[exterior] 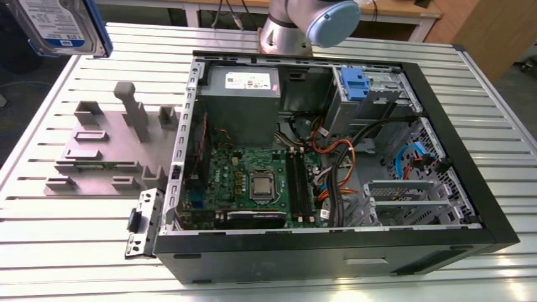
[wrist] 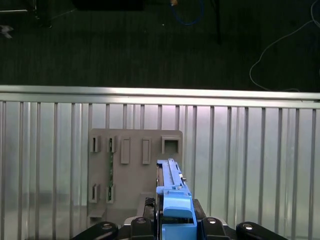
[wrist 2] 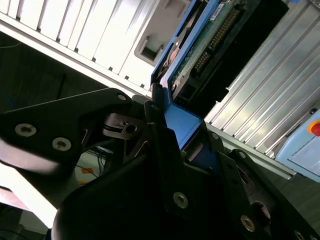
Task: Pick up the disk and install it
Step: 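Pick up the disk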
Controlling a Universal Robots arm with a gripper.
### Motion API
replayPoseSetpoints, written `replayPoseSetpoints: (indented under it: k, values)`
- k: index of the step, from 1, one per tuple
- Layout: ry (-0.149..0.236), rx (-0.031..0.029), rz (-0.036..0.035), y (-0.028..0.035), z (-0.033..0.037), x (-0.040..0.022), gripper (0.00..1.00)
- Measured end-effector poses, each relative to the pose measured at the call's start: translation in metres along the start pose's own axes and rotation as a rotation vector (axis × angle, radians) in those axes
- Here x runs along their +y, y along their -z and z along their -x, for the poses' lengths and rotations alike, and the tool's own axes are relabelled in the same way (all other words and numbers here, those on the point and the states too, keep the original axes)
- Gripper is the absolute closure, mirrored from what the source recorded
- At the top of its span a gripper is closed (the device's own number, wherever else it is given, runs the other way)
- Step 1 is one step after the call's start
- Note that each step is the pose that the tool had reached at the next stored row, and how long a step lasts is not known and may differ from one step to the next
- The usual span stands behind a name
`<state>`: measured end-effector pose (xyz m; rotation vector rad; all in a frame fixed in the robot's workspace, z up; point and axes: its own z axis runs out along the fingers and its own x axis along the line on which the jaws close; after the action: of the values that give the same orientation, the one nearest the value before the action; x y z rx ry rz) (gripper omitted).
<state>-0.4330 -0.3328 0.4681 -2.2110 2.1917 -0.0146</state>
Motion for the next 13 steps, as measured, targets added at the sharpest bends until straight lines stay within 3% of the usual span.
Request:
replayPoseSetpoints:
  k: [7, 13]
  values:
    - [0.000, 0.0014, 0.0001, 0.0011, -0.0064, 0.0000, 0.64]
    - [0.000, 0.0012, -0.0003, 0.0100, -0.0066, -0.0001, 0.64]
